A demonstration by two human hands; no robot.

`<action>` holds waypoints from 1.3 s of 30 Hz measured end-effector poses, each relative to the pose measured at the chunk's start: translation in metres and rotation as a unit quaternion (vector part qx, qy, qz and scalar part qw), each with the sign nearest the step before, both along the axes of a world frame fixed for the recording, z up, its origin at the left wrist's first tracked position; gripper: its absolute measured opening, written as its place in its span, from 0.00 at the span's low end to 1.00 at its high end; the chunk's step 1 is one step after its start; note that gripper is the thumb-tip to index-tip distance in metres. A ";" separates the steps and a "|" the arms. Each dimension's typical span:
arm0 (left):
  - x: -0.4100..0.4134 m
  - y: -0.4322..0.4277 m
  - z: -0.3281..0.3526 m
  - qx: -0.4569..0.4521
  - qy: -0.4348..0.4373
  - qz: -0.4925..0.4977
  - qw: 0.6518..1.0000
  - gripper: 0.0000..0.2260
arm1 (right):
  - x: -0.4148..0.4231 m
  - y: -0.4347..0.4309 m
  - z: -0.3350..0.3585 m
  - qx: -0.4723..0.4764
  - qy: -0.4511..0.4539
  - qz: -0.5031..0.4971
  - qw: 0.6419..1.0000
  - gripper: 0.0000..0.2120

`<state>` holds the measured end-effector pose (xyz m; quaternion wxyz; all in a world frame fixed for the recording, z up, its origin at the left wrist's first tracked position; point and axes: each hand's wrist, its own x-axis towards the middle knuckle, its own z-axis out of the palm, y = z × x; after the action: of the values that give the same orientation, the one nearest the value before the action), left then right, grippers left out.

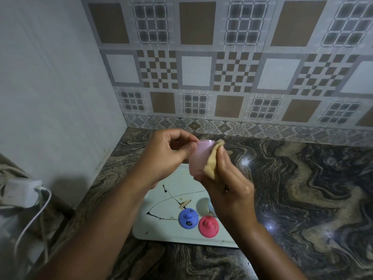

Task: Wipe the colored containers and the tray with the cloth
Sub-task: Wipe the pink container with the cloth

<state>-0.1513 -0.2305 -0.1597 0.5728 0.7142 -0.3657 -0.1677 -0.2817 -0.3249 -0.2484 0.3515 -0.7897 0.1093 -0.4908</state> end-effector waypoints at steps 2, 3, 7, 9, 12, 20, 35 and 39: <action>-0.001 -0.002 0.000 0.019 -0.025 0.014 0.999 0.09 | 0.001 0.002 0.000 -0.082 0.024 -0.024 0.996 0.31; -0.002 -0.002 0.000 0.022 -0.026 0.021 0.999 0.09 | 0.001 0.004 0.000 -0.099 0.037 -0.029 0.994 0.31; -0.003 -0.003 0.001 0.002 0.024 0.021 0.999 0.07 | 0.000 0.007 0.007 -0.092 0.020 -0.026 0.995 0.22; -0.003 -0.002 0.002 -0.002 0.035 0.010 0.999 0.07 | 0.001 0.005 0.008 -0.088 -0.004 -0.031 0.996 0.18; -0.002 0.000 0.002 -0.008 0.043 -0.004 0.999 0.07 | 0.001 0.003 0.008 -0.058 -0.017 -0.013 0.998 0.18; -0.001 -0.001 0.001 -0.014 0.034 0.005 0.999 0.08 | -0.002 0.006 0.011 0.027 -0.037 0.040 0.998 0.17; 0.022 0.012 -0.008 0.003 0.005 -0.072 0.997 0.09 | -0.007 0.005 0.029 0.297 -0.068 0.074 0.949 0.16; 0.024 0.013 -0.014 0.016 -0.038 -0.090 0.995 0.06 | -0.006 0.006 0.027 0.327 -0.039 0.102 0.939 0.20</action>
<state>-0.1269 -0.2175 -0.1739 0.5291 0.6933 -0.4477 -0.1972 -0.2876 -0.3189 -0.2211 0.6425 -0.6181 0.1688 -0.4203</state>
